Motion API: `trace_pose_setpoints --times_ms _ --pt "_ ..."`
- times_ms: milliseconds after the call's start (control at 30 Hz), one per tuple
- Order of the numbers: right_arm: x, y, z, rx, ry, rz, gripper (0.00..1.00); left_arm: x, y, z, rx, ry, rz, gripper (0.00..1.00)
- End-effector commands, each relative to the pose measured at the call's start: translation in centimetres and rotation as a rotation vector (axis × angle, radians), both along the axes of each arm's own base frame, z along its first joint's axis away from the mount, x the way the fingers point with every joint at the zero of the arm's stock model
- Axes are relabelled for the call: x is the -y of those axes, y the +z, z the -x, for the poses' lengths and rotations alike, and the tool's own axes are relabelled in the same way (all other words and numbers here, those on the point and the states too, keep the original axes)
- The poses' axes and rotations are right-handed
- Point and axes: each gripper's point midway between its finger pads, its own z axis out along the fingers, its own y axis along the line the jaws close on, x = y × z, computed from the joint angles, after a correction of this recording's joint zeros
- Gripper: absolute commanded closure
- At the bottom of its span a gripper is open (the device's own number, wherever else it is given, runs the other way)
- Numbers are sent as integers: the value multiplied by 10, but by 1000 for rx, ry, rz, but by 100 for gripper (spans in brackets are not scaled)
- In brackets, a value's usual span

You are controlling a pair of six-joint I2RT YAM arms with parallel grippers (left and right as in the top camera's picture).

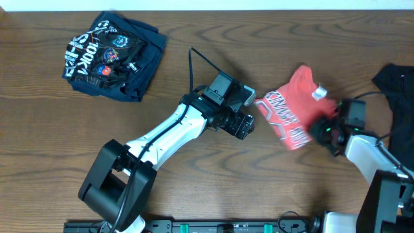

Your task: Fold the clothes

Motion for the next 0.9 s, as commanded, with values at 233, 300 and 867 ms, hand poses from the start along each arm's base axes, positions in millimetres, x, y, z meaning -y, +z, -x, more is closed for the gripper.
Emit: trace_pose_setpoints --times_ms 233,300,867 --pt "-27 55 -28 158 390 -35 84 14 5 -18 111 -36 48 20" --pt "-51 75 -25 213 451 -155 82 19 3 -23 130 -38 62 20" --pt "-68 10 16 -26 338 -222 93 69 -43 -69 211 41 229 36"
